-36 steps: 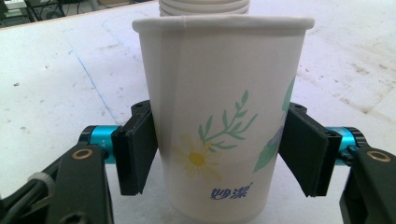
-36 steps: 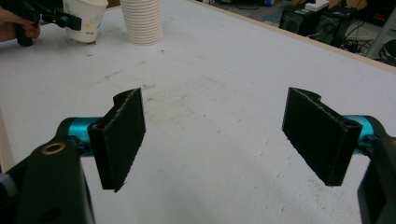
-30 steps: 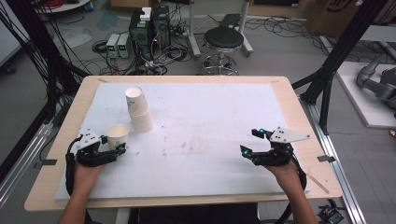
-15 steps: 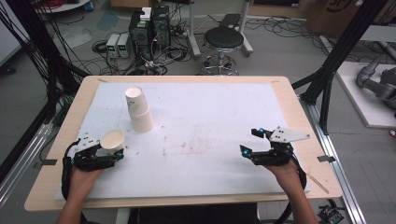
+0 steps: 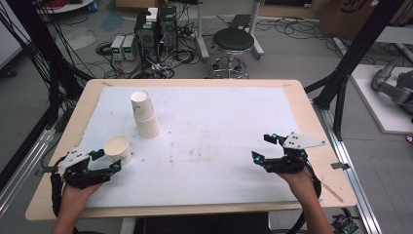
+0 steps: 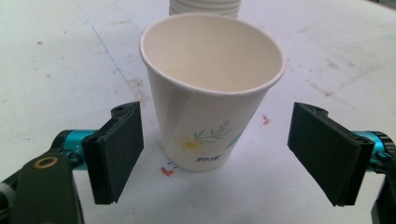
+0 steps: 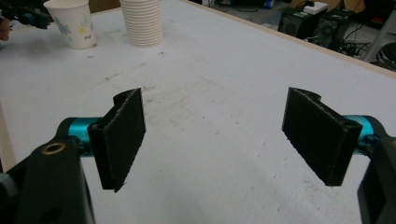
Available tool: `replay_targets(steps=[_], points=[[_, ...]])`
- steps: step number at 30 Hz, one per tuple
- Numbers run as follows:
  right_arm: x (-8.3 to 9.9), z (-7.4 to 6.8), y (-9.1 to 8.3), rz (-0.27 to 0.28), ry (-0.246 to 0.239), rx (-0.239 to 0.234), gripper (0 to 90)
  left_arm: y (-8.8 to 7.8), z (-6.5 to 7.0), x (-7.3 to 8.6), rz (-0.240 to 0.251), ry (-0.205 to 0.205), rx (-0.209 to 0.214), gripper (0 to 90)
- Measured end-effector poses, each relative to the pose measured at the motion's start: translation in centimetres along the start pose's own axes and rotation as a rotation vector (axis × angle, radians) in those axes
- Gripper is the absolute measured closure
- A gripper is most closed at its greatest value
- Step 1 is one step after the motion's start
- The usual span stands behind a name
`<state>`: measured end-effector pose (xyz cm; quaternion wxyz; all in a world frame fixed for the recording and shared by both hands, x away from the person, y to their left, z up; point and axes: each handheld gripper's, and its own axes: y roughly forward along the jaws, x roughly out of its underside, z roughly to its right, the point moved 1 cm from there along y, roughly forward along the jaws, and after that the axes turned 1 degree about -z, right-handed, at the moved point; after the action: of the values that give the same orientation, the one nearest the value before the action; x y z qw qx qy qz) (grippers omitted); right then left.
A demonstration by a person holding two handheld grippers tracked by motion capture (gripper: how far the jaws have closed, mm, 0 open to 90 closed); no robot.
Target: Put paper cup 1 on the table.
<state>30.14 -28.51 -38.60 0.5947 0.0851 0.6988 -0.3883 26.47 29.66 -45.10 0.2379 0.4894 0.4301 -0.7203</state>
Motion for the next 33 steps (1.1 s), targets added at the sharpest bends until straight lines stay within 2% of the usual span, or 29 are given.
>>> replay_targets(steps=[5,8,13,17,21,25,33], points=[[0.0,0.1,0.0,-0.001,-0.003,0.002,21.9,-1.0,1.0,-1.0,0.096,-0.013,0.035,17.2],[0.0,0.1,0.1,-0.002,-0.003,0.000,21.9,-1.3,1.4,-1.7,0.107,0.003,0.032,17.2],[0.0,0.1,-0.1,0.000,0.002,0.001,21.9,-1.7,1.7,-3.1,0.146,-0.025,-0.012,17.2],[0.0,0.1,-0.2,0.000,0.005,0.002,21.9,-1.3,2.5,-4.2,0.179,-0.034,0.010,17.2],[-0.1,0.2,-0.2,0.006,-0.001,0.006,22.0,-0.2,3.3,-5.5,0.191,-0.023,0.074,17.2],[-0.1,0.3,-0.3,0.010,0.003,0.012,22.0,1.3,4.2,-6.9,0.209,-0.010,0.116,17.1],[0.0,0.6,-0.4,0.005,0.018,0.021,21.9,4.7,6.2,-9.4,0.210,0.036,0.189,17.2]])
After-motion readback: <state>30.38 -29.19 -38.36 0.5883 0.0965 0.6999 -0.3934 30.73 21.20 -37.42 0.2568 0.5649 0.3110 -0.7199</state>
